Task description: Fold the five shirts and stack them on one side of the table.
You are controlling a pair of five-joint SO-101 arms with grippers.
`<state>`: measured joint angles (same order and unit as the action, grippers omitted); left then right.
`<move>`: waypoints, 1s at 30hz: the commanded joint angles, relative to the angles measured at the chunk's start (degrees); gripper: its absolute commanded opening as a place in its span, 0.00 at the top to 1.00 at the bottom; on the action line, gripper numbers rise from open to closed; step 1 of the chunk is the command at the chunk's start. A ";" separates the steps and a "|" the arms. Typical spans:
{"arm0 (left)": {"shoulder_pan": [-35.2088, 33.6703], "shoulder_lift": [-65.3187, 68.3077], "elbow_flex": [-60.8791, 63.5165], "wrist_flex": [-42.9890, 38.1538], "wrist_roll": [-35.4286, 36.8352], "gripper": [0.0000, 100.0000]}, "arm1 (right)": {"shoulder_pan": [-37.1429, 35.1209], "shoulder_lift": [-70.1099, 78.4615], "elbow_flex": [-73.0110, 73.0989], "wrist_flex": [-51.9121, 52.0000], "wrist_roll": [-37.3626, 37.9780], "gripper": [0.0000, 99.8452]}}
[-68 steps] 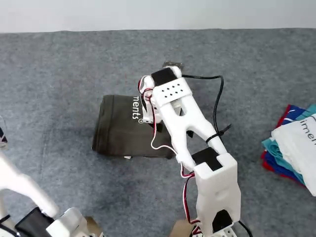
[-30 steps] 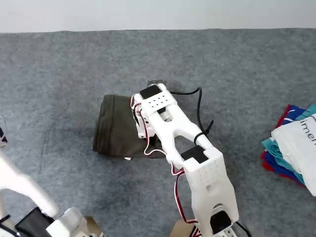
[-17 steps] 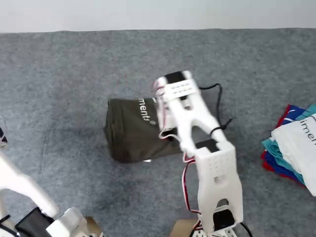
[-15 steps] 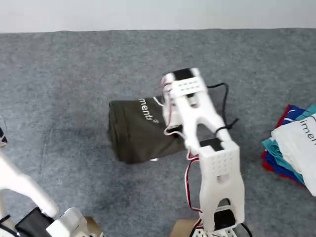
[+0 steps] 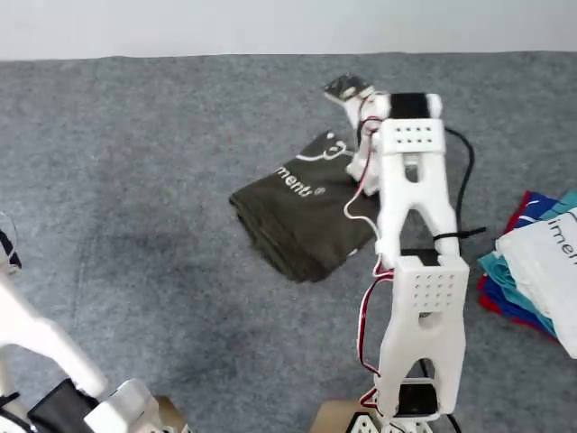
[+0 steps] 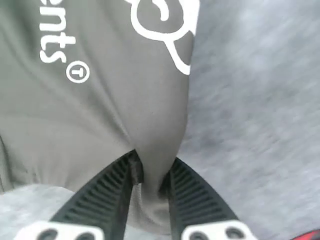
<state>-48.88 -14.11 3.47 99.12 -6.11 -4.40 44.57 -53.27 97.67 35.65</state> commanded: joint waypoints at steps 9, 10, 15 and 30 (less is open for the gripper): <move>0.09 -1.67 -0.22 0.09 -0.53 1.00 | 2.77 3.74 -12.48 0.92 5.45 0.84; 0.09 -1.67 -0.22 0.09 -0.53 1.00 | 2.68 3.65 -14.33 1.80 3.25 0.81; 0.09 -1.67 -0.22 0.09 -0.53 1.00 | 1.54 3.91 -22.95 3.30 -13.89 0.77; 0.09 -1.76 -0.22 0.26 -0.53 1.00 | -3.47 2.59 -24.00 5.41 -57.58 0.77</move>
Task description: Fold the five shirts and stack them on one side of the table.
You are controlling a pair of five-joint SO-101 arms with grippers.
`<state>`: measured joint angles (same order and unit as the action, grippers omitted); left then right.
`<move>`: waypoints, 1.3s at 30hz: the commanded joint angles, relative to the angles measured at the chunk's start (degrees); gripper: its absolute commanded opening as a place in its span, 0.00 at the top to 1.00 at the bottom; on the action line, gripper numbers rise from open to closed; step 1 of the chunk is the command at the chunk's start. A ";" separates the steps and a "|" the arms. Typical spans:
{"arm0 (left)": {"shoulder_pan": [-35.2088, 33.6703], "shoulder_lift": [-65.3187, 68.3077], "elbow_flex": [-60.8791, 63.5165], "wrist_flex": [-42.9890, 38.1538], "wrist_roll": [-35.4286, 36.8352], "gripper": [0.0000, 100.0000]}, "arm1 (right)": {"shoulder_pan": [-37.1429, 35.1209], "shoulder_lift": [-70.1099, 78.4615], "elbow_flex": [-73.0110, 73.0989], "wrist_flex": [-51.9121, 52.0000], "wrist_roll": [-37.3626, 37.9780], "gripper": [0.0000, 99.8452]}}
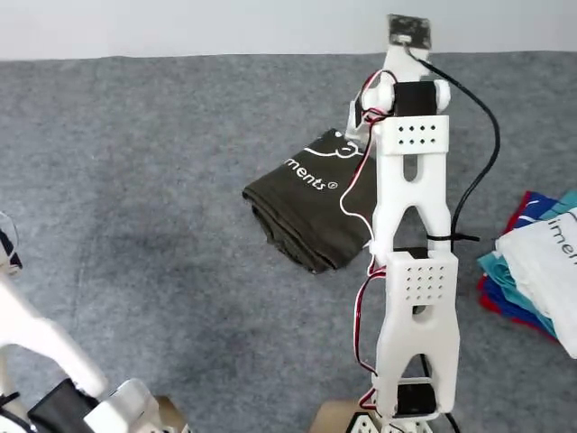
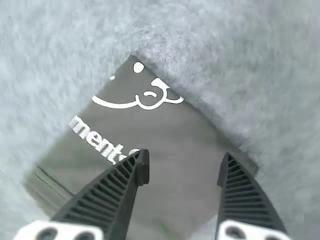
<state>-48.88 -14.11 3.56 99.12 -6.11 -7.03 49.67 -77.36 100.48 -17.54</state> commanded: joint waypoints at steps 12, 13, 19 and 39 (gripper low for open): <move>0.26 -1.76 -0.31 0.18 -0.53 1.00 | -4.44 -21.05 32.62 2.24 -16.70 0.77; 0.26 -1.76 -0.31 0.18 -0.53 1.00 | -4.97 -20.79 32.88 2.24 -18.02 0.77; 0.35 -1.76 -0.31 0.09 -0.53 1.00 | -7.52 -14.02 32.97 1.01 -26.11 0.58; 0.35 -1.76 -0.31 0.18 -0.53 1.00 | -10.42 -2.86 32.35 -11.56 -29.01 0.49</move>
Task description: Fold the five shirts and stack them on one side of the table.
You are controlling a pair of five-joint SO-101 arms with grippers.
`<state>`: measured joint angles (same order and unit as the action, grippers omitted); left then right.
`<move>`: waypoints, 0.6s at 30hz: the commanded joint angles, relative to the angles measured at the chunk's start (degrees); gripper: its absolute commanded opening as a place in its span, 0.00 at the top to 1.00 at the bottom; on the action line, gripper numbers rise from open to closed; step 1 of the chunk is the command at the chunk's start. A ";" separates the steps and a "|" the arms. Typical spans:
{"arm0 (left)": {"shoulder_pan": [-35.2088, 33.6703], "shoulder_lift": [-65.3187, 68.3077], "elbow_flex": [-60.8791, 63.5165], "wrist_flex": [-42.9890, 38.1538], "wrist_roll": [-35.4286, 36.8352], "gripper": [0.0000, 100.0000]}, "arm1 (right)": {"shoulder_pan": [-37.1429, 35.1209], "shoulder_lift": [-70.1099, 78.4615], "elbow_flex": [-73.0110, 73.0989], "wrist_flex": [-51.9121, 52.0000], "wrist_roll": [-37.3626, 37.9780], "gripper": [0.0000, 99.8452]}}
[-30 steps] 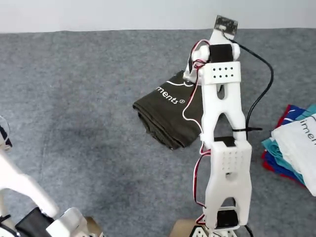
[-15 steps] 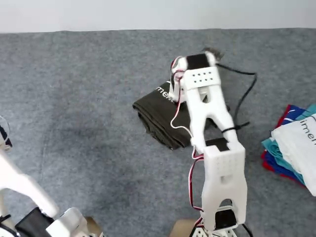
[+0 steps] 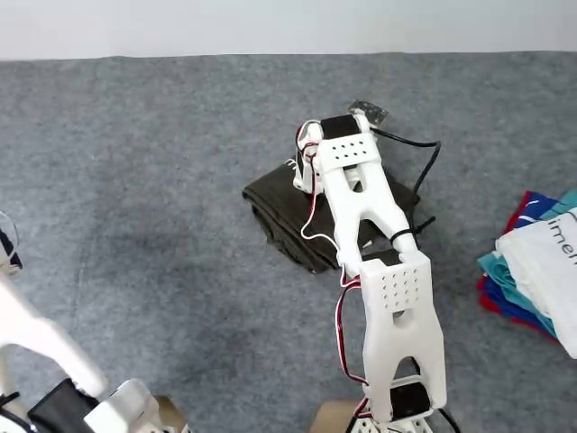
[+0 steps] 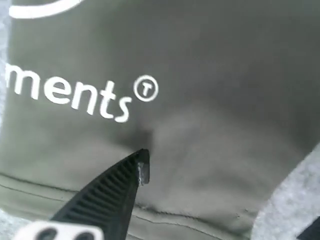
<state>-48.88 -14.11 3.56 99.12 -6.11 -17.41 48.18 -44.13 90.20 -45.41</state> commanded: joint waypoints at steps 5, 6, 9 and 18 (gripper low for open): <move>0.18 -1.76 -0.31 0.18 -0.53 1.00 | -0.04 -0.66 -2.11 -2.24 -2.46 0.49; 0.18 -1.76 -0.31 0.18 -0.53 1.00 | -0.04 -0.66 -2.11 -2.33 -2.55 0.49; 0.18 -1.76 -0.31 0.18 -0.53 1.00 | -0.04 -0.66 -2.02 -2.77 -2.55 0.49; 0.09 -1.76 -0.31 0.26 -0.53 1.00 | 2.86 3.74 -1.76 -2.42 -2.29 0.49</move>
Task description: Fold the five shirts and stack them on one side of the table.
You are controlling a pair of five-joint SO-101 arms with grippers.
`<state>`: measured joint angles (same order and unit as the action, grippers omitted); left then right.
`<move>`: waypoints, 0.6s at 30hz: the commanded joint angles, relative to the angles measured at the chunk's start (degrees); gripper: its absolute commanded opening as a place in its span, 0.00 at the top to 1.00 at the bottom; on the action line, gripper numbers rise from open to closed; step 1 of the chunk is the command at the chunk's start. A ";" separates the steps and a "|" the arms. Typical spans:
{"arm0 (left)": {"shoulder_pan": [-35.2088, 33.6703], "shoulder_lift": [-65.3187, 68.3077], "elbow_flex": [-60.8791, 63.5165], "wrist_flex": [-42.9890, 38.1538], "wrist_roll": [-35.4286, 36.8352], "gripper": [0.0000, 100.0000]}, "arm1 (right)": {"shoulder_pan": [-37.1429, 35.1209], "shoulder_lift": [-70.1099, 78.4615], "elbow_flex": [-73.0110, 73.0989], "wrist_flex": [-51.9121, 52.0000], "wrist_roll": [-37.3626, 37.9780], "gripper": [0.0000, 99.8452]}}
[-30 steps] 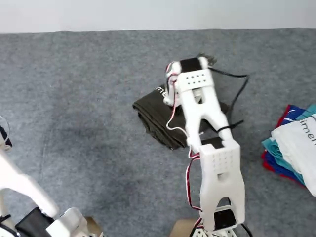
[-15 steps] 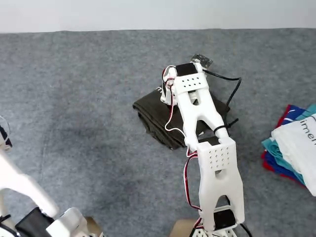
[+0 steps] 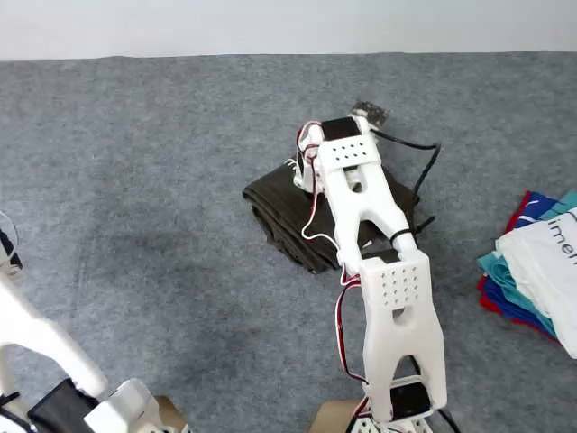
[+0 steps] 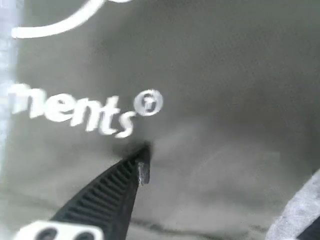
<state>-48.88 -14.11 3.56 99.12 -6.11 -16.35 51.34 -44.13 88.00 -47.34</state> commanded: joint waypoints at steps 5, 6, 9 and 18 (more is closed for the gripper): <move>0.09 -1.76 -0.31 0.35 -0.53 1.00 | 2.86 2.95 -1.85 -0.22 -0.18 0.49; 0.09 -1.76 -0.22 0.35 -0.53 1.00 | 2.59 3.03 -1.85 -0.22 -0.18 0.49; 0.09 -1.76 -0.22 0.35 -0.53 1.00 | 1.98 3.38 -2.02 -0.57 -0.18 0.50; 0.09 -1.76 -0.22 0.35 -0.53 1.00 | 2.07 3.65 -2.02 -0.84 1.67 0.70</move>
<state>-48.88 -14.11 3.56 99.12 -6.11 -15.12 53.98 -44.92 87.74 -47.08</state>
